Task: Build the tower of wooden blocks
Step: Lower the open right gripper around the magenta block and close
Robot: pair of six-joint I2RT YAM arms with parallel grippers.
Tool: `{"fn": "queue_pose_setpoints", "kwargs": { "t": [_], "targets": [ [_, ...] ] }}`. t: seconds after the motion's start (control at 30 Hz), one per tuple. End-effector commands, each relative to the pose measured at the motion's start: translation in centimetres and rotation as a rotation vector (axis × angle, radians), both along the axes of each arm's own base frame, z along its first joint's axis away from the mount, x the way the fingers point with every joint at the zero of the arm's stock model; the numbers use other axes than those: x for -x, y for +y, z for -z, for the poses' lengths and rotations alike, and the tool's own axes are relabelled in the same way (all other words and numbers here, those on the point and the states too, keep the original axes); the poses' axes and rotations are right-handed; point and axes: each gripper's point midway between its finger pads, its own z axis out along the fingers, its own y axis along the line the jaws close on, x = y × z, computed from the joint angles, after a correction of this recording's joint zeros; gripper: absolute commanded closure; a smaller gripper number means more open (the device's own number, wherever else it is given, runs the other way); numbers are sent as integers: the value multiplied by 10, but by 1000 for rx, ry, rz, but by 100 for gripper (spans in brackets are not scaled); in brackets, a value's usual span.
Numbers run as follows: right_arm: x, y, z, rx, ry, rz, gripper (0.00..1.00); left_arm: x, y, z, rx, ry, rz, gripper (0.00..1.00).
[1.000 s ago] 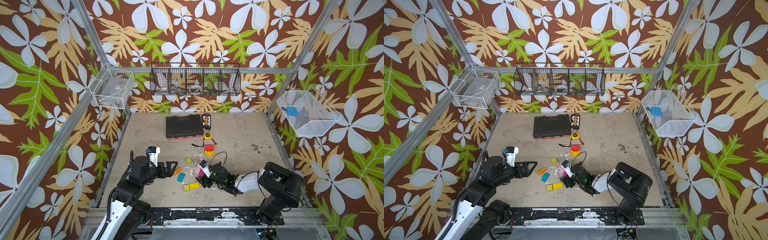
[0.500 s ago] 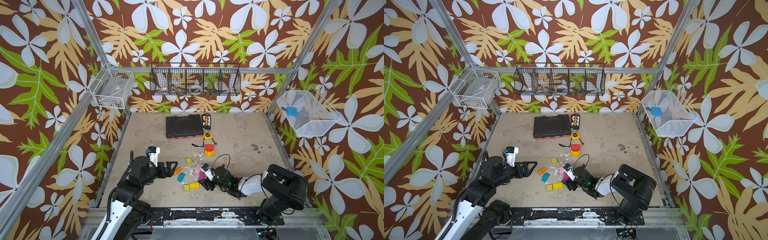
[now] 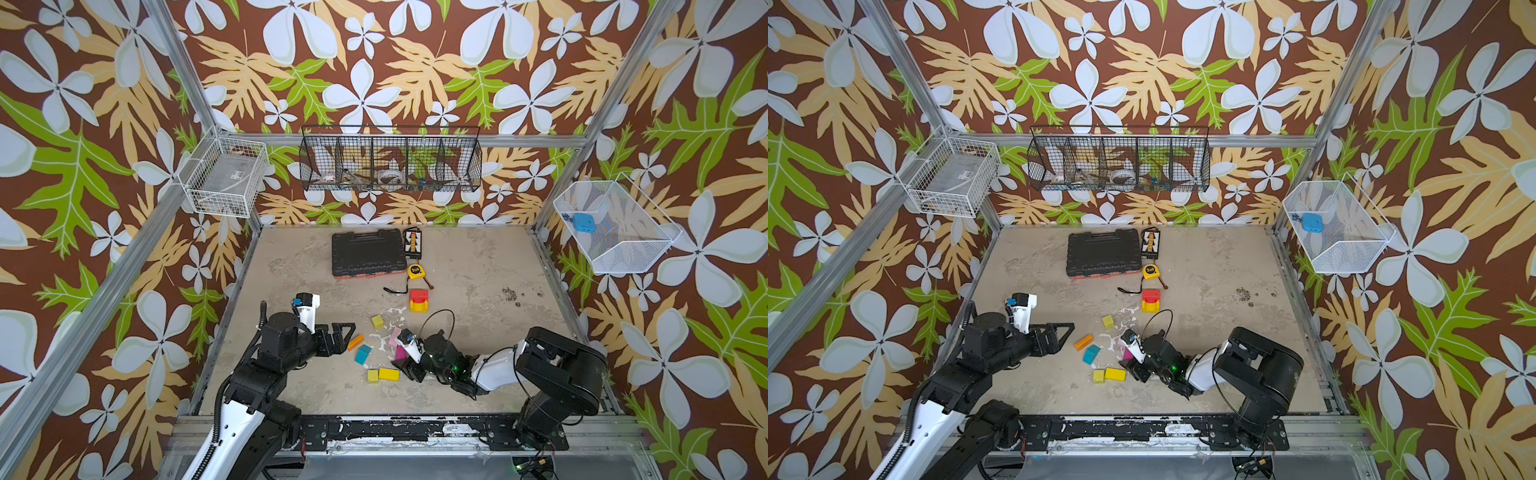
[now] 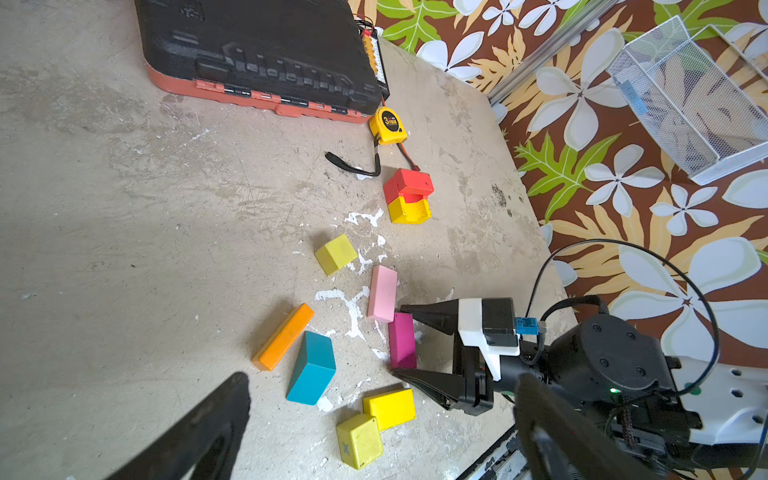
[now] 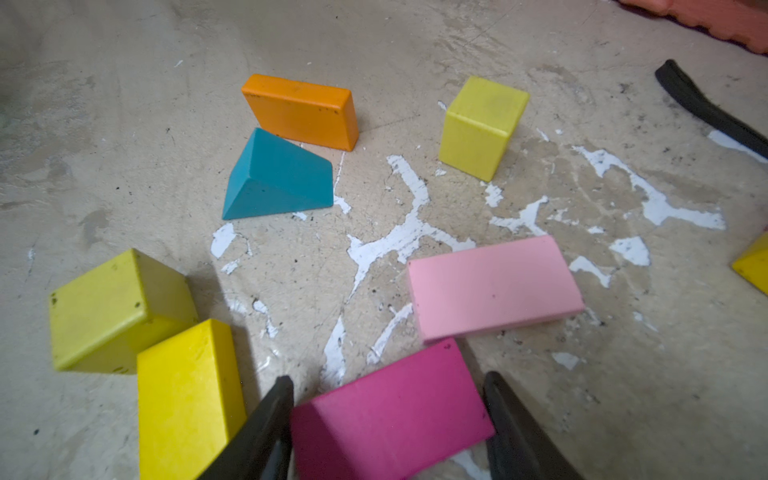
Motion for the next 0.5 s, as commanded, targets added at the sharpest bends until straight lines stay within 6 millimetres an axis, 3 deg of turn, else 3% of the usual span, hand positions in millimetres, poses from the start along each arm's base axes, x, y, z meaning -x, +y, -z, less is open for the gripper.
{"fn": "queue_pose_setpoints", "kwargs": {
  "t": [0.0,0.2,0.47],
  "targets": [
    [4,-11,16,72,29,11,45,-3,0,-5,8,-19,-7,0],
    [-15,-14,13,104,26,123,58,-4,-2,-2,8,-9,2,0],
    [-43,-26,2,186,73,353,59,-5,-2,0,4,1,0,0]
  ]
}}
